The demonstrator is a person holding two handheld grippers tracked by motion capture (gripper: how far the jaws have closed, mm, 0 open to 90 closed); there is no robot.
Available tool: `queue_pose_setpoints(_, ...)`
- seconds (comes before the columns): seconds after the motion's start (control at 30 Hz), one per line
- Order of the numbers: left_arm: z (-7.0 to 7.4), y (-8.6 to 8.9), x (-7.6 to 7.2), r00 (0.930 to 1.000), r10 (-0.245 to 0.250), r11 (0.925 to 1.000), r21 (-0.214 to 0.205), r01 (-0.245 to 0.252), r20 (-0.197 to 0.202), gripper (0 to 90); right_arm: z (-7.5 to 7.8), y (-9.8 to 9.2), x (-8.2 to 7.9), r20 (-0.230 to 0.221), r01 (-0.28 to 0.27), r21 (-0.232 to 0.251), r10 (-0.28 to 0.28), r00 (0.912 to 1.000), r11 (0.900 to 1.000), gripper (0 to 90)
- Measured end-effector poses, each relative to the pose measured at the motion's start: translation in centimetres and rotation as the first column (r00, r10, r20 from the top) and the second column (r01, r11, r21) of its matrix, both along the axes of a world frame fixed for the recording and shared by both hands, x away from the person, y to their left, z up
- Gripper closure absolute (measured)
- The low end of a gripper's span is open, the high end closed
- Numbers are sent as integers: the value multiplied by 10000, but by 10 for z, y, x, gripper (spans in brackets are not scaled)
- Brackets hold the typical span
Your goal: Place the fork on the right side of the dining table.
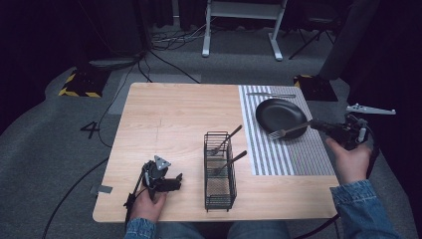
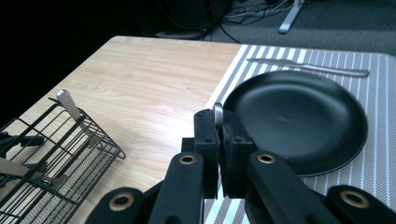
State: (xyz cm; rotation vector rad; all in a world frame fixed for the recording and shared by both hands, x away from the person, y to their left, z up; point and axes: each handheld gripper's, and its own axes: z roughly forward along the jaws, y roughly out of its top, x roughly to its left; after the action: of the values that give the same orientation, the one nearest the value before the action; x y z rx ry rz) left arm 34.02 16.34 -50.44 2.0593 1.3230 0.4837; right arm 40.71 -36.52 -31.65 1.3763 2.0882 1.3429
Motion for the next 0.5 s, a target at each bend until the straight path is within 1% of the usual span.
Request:
queue_pose_setpoints(0.03, 0, 0, 0, 10000, 1, 10000, -2, -1, 0, 119, -4, 1, 3, -94, -15, -68, 14, 10000, 10000, 871)
queue_pose_setpoints(0.1, 0, 0, 0, 10000, -2, 10000, -4, 2, 0, 119, -6, 2, 5, -148, -4, -82, 3, 9999, 10000, 871)
queue_pose_setpoints(0.2, 0, 0, 0, 10000, 1, 10000, -1, -1, 0, 119, -12, 4, 9, -269, -13, -165, 8, 9996, 9999, 871)
queue_pose_setpoints(0.23, 0, 0, 0, 10000, -2, 10000, -1, 2, -1, 119, -16, 6, 12, -381, -42, -194, 35, 9993, 9998, 871)
queue_pose_setpoints(0.3, 0, 0, 0, 10000, 1, 10000, -2, -1, -1, 119, -17, 7, 13, -408, -59, -226, 50, 9992, 9997, 871)
queue_pose_setpoints(0.37, 0, 0, 0, 10000, -1, 10000, -5, 1, -2, 119, -22, 10, 16, -514, -106, -362, 88, 9986, 9993, 871)
queue_pose_setpoints(0.5, 0, 0, 0, 10000, 0, 10000, -3, 0, -1, 119, -30, 15, 19, -693, -199, -394, 171, 9974, 9990, 871)
